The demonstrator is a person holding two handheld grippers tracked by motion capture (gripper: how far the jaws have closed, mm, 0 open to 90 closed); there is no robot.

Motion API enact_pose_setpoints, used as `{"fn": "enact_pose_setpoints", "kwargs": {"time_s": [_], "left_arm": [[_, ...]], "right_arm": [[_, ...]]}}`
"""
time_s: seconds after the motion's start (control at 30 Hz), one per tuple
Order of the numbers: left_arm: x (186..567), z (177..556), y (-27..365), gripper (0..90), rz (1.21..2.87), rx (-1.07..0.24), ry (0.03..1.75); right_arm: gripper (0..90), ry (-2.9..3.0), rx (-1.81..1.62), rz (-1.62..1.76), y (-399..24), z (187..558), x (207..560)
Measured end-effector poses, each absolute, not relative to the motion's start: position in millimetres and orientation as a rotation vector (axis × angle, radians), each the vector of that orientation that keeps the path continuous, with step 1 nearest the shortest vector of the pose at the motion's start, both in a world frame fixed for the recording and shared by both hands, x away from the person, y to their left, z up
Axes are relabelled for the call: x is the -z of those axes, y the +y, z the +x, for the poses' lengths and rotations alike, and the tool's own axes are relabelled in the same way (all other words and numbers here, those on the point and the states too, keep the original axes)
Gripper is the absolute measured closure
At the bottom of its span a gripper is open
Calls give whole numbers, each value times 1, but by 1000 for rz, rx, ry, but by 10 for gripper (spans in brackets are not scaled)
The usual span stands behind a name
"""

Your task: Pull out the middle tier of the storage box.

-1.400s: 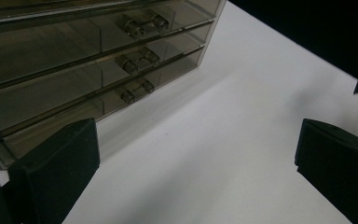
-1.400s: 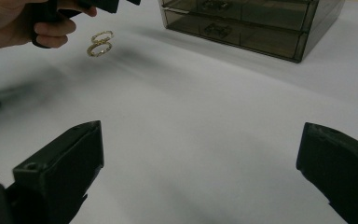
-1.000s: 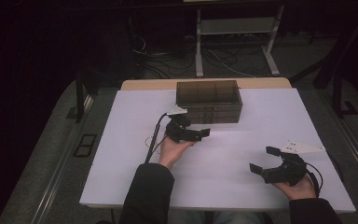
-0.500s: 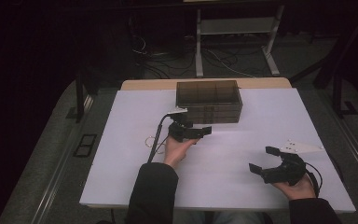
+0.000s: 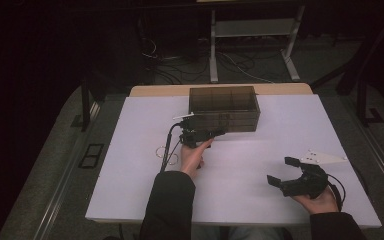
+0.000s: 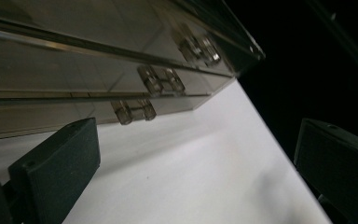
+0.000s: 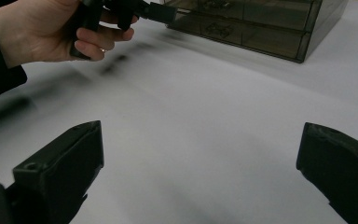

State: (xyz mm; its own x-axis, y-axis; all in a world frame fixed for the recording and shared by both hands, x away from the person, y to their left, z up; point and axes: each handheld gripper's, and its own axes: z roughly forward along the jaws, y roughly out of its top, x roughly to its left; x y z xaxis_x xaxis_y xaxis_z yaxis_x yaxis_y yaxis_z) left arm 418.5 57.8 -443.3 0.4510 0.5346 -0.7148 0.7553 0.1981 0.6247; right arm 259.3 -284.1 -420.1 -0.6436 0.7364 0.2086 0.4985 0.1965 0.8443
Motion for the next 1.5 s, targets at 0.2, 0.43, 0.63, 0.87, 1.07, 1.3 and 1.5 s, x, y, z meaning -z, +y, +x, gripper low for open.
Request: {"fn": "enact_pose_setpoints", "kwargs": {"time_s": [0.2,0.43,0.63,0.87,1.07,1.3,1.5], "left_arm": [[448,423,61,20,1318,321,1257],[453,424,59,32,1273,353,1297],[457,425,56,89,1273,375,1304],[462,427,50,180,1274,378,1338],[462,427,48,315,1259,335,1368],[462,429,46,471,1251,327,1399],[466,431,46,557,1242,339,1418]], "right_arm": [[0,2230,-1424,1185,-284,259,420],[0,2240,-1415,1178,-283,260,421],[0,2245,-1415,1174,-283,260,421],[0,2255,-1403,1167,-281,261,422],[0,2257,-1400,1168,-281,261,422],[0,2264,-1379,1154,-279,261,422],[0,2271,-1367,1146,-278,262,422]]}}
